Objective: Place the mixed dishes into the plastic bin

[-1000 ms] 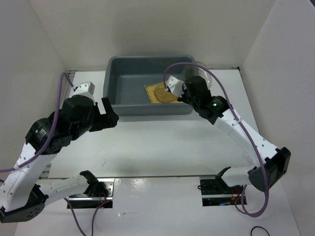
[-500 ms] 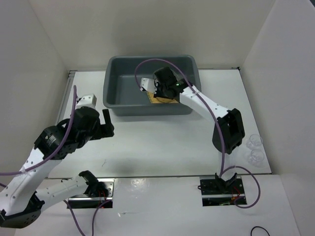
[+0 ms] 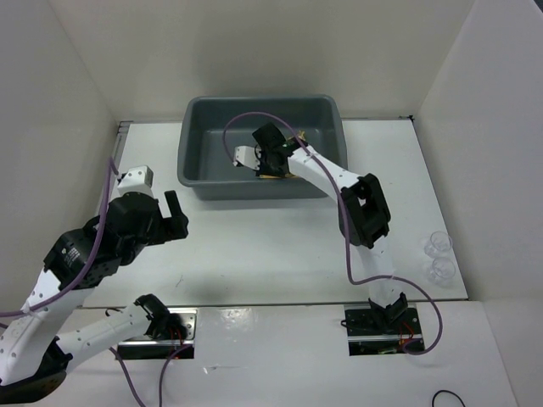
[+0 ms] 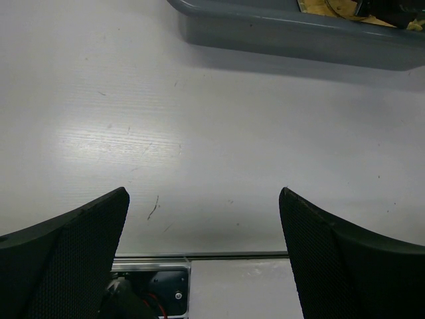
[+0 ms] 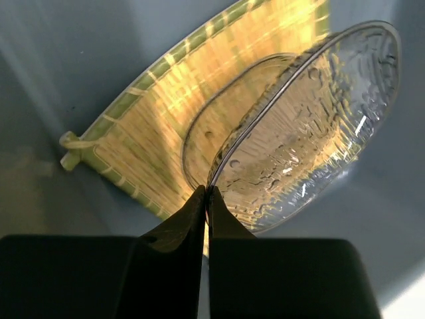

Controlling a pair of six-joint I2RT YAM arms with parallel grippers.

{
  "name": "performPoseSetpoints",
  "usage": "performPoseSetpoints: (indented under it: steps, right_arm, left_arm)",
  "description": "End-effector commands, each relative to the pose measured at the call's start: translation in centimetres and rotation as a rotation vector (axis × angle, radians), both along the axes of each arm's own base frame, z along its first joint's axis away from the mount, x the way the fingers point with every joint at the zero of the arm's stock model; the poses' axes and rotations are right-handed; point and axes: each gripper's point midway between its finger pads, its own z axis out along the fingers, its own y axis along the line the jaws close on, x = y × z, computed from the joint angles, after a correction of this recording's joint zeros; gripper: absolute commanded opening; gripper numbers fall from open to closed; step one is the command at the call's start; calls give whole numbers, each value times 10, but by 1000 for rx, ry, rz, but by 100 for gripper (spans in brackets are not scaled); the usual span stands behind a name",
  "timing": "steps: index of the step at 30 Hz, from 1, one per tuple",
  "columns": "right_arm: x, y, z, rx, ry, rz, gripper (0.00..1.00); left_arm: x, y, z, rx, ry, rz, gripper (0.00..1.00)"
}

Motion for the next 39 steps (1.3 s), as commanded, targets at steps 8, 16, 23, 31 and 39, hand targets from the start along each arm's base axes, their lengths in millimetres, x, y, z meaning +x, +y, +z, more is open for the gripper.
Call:
performPoseSetpoints:
  steps: [8,16,23,31,39]
  right_arm:
    - [-5,-23,-25,-47,58,-70,15]
    - [0,-30,48,68,-76,-151,62]
    - [-21,-74,209,329,-383,-340,99]
    - [-84,-284,180,183,-381,-796,96]
    - [-184,-383,84,160,-117,-1085,71]
  left_arm:
    - [4,1,1,2,-16,14,100]
    - [4,2,-2,11,-6,26,100]
    - [4,4,1,8,-9,38,100]
    - [11,-8,2,34,52,0,100]
    - [2,-47,-1,-76,132,-159,100]
